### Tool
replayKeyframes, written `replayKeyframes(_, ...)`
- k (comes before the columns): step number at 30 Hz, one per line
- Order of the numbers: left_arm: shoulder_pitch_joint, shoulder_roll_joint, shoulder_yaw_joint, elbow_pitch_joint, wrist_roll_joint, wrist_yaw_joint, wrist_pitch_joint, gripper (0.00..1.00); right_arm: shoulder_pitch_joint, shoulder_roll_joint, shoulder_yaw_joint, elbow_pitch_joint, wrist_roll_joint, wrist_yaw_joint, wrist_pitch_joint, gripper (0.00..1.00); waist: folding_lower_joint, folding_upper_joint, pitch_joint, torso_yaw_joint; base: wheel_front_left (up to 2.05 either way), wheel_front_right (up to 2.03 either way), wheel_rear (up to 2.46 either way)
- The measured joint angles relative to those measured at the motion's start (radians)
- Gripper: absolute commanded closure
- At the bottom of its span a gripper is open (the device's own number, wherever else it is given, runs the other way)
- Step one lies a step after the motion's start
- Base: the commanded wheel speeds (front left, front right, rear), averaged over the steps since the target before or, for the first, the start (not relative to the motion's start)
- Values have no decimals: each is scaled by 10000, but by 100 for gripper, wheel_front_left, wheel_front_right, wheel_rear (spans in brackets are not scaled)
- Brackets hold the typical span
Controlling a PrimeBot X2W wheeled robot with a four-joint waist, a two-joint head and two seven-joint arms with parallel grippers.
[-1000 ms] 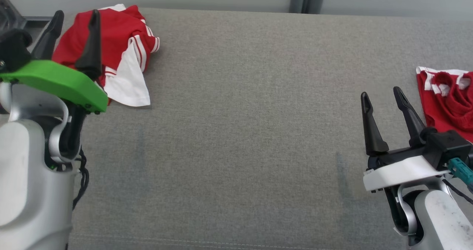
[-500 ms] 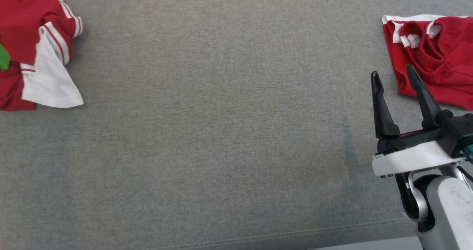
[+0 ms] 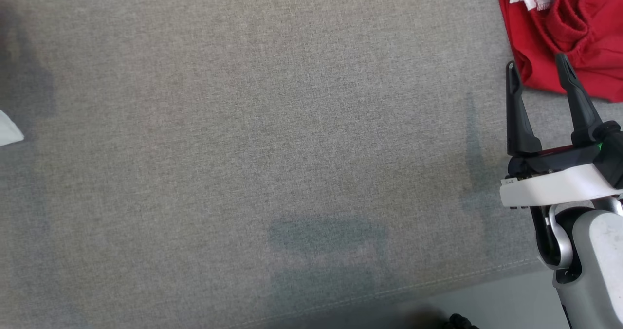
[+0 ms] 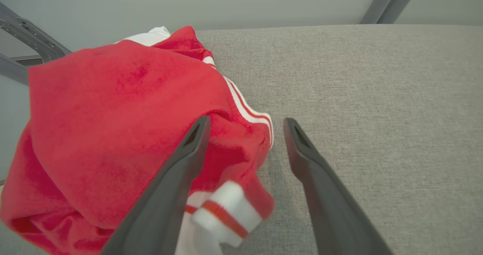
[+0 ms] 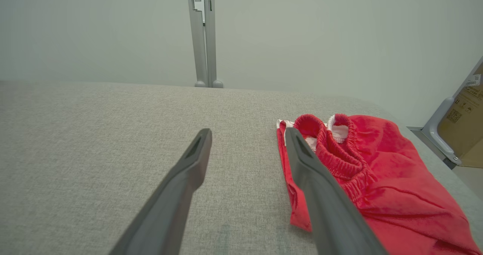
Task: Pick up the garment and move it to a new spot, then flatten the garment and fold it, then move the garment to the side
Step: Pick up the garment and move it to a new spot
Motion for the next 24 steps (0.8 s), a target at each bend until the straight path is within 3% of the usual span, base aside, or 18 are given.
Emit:
replayKeyframes(10,-29,477,65,802,313,178,527,0,-207,6,67,196,0,4,-82,0,0,0,342,-29,0,0,0)
replayKeyframes(11,-46,476,58,834,313,178,529,8,-254,6,69,222,0,4,-82,0,0,0,350,-22,0,0,0)
replayKeyframes(14,-213,476,-12,894,355,178,554,100,-293,8,73,316,0,15,-109,0,0,0,359,4,0,0,0)
replayKeyframes(20,-314,353,-107,1039,447,165,52,100,-380,23,88,581,0,15,-245,0,0,0,233,58,0,0,0)
replayKeyframes(24,-548,-33,-127,978,408,-35,-566,100,-503,50,111,773,0,15,-349,0,0,0,32,107,0,0,0)
